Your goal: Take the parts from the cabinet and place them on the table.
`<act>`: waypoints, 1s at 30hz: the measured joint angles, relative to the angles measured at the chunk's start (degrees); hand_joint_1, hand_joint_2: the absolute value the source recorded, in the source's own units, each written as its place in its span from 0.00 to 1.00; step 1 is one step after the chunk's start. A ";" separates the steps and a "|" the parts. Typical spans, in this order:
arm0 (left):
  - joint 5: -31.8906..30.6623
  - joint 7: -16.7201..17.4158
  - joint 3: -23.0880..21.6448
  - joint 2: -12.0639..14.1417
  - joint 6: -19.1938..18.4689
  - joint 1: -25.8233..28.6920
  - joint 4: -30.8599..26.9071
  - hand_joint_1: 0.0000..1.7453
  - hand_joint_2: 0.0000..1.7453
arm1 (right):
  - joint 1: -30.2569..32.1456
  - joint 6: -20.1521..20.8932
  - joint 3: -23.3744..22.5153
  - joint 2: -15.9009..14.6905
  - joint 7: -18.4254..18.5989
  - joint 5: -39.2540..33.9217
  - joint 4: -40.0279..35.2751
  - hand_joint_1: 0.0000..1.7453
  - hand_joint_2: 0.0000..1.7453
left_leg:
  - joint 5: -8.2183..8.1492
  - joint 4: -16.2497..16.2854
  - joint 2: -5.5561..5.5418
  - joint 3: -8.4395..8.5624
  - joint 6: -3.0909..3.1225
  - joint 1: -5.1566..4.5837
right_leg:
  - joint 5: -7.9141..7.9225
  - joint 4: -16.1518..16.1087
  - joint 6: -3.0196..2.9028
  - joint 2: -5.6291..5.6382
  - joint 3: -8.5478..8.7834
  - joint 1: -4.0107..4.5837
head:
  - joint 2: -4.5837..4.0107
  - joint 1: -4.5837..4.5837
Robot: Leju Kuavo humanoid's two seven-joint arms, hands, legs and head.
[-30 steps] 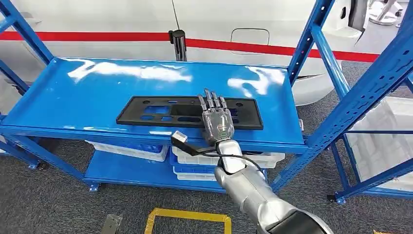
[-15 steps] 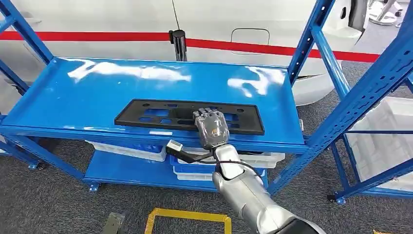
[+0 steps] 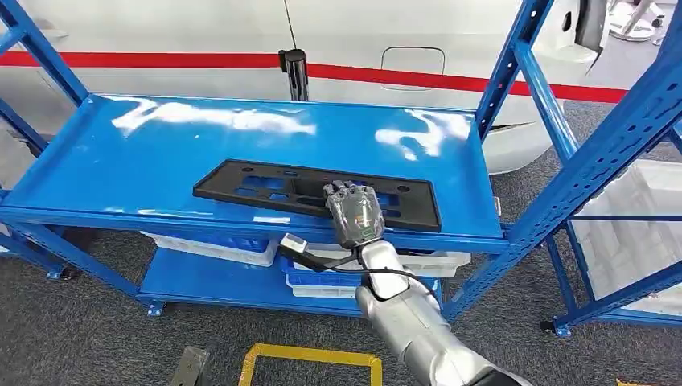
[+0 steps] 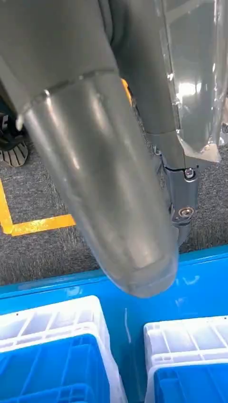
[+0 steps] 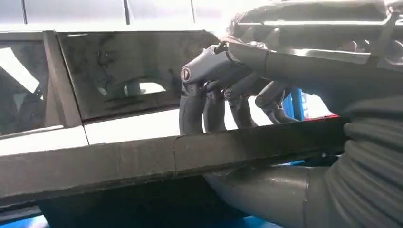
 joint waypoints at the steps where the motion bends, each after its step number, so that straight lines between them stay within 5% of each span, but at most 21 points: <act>1: 0.00 0.02 0.00 -0.02 0.00 0.00 0.00 0.00 0.00 | 0.17 0.00 -0.66 -0.04 -0.92 -0.90 -0.70 1.00 1.00 | 0.00 0.00 0.00 0.00 0.00 0.00 | 0.00 0.00 0.00 0.00 0.01 0.00 | 0.00 0.00; 3: 0.00 0.04 0.00 -0.04 0.00 0.00 0.00 0.00 0.00 | 0.29 0.00 -1.95 -0.11 -2.60 -2.30 -1.75 1.00 1.00 | 0.00 0.00 0.01 0.00 0.00 -0.01 | 0.00 0.00 0.00 0.00 0.01 -0.01 | 0.00 0.00; 12: 0.13 -0.02 0.15 -0.04 0.57 -0.02 0.04 0.00 0.00 | 1.82 -0.04 -14.37 2.84 -21.52 -14.61 -10.99 1.00 1.00 | 0.00 0.00 0.02 -0.01 0.00 0.00 | 0.00 0.01 0.00 0.00 -0.01 -0.01 | 0.00 0.00; 16: 0.55 -0.68 0.96 -0.04 1.03 0.11 0.11 0.00 0.00 | 2.85 -0.04 -15.91 4.24 -29.88 -33.68 -16.49 1.00 1.00 | 0.00 0.00 -0.01 -0.03 0.00 0.02 | 0.00 0.01 0.00 0.00 -0.02 0.01 | 0.00 -0.02; 18: 0.61 -1.16 1.05 -0.04 1.14 0.26 0.18 0.00 0.00 | 3.23 -0.04 -13.89 4.09 -28.66 -43.27 -20.86 1.00 1.00 | 0.00 -0.01 0.01 -0.03 0.00 0.02 | 0.00 0.01 0.00 0.00 -0.03 0.01 | 0.00 -0.02; 26: 0.59 -1.38 1.07 -0.04 1.49 0.42 0.28 0.00 0.00 | 3.85 0.02 -11.95 3.39 -27.77 -49.28 -23.90 1.00 1.00 | 0.00 -0.01 0.01 -0.04 0.00 0.01 | 0.00 0.01 0.00 0.00 -0.04 0.00 | 0.00 0.02; 27: 0.70 -1.92 1.55 -0.02 2.25 1.04 0.66 0.00 1.00 | 6.00 2.65 -4.93 0.00 -27.56 -62.71 -35.15 1.00 1.00 | -0.02 -0.01 0.00 -0.09 0.00 -0.01 | 0.00 0.00 0.00 0.00 -0.09 -0.01 | 0.00 0.00; 30: 1.42 -2.82 2.23 0.02 2.23 1.92 0.87 0.00 1.00 | 8.54 6.52 -1.57 -3.04 -28.17 -71.32 -44.11 1.00 1.00 | -0.03 0.00 -0.02 -0.10 0.02 -0.01 | -0.01 -0.01 0.00 -0.01 -0.09 -0.02 | 0.00 0.02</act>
